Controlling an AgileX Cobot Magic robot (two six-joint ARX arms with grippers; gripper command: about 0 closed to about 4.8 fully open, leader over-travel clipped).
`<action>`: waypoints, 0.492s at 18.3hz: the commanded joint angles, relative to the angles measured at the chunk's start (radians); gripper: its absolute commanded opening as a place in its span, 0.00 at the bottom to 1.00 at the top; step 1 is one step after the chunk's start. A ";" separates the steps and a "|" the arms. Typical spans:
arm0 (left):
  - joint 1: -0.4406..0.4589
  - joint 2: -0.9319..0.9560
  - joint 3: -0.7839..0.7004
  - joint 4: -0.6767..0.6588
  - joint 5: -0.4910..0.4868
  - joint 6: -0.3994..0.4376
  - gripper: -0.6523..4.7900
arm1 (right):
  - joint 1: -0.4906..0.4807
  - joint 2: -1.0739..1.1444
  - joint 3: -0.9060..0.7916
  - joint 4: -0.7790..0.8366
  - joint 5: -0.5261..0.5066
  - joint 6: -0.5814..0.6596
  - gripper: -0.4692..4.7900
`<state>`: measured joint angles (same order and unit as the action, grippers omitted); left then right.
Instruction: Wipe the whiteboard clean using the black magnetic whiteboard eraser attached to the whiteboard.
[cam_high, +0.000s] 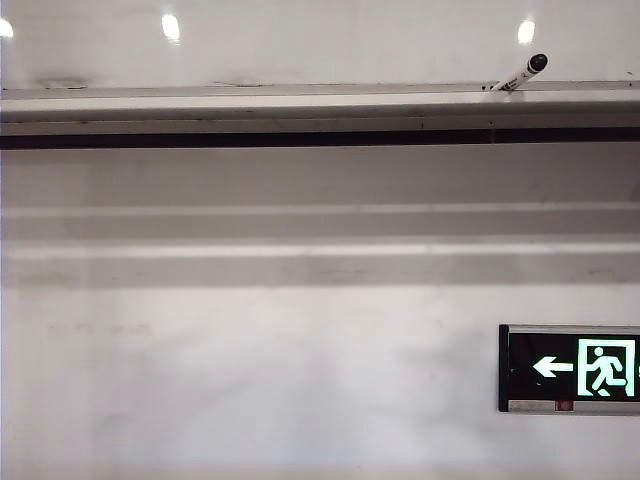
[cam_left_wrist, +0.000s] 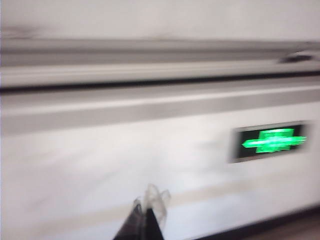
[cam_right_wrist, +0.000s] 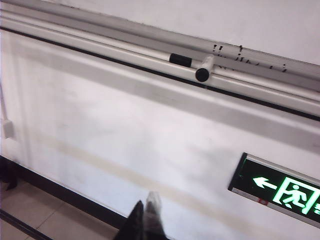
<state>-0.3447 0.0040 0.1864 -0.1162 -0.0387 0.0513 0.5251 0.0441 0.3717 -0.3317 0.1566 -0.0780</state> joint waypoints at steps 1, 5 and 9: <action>0.097 -0.001 -0.047 0.017 -0.003 0.000 0.11 | 0.001 -0.001 0.002 0.013 0.002 0.003 0.08; 0.180 -0.001 -0.139 0.168 -0.002 0.000 0.11 | 0.001 -0.001 0.002 0.013 0.002 0.003 0.08; 0.194 -0.001 -0.179 0.187 -0.022 0.003 0.11 | 0.001 -0.001 0.002 0.013 0.002 0.003 0.08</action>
<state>-0.1612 0.0036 0.0067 0.0689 -0.0525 0.0517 0.5247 0.0444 0.3717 -0.3321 0.1570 -0.0780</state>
